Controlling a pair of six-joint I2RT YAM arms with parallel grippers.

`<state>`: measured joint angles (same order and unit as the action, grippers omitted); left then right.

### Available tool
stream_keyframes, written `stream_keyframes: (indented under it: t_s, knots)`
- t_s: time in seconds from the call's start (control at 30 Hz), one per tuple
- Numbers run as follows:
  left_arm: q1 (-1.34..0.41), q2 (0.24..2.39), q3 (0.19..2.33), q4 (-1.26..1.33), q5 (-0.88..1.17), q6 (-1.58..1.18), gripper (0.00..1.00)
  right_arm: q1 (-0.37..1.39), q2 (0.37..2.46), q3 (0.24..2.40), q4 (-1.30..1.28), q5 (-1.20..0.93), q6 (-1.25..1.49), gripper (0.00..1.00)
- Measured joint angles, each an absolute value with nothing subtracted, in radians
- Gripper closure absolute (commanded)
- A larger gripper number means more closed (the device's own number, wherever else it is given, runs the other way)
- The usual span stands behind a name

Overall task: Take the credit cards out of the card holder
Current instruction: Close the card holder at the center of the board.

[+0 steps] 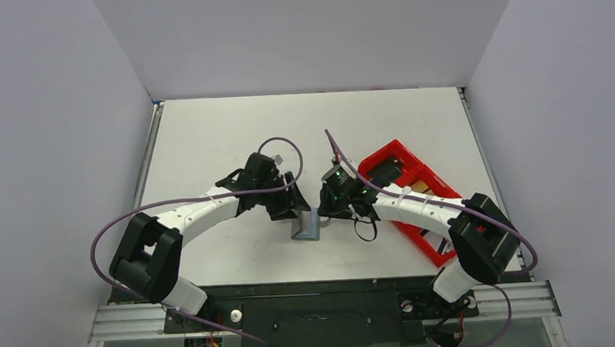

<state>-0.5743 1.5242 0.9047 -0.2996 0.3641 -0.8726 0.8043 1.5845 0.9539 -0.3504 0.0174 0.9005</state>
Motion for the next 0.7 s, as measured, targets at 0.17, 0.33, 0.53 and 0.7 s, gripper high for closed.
stream_keyframes:
  t_s: [0.17,0.33,0.53,0.7]
  knots:
    - [-0.586,1.531,0.923,-0.302,0.348,-0.888,0.44,0.804,1.499,0.953,-0.395,0.06,0.9,0.68]
    - [-0.606,1.559,0.945,-0.299,0.342,-0.899,0.35,0.801,1.452,0.936,-0.427,0.093,0.901,0.68]
    - [-0.636,1.604,0.962,-0.278,0.34,-0.914,0.34,0.798,1.445,0.868,-0.429,0.097,0.903,0.69]
    - [-0.643,1.657,0.962,-0.255,0.335,-0.938,0.34,0.797,1.446,0.844,-0.411,0.096,0.91,0.71]
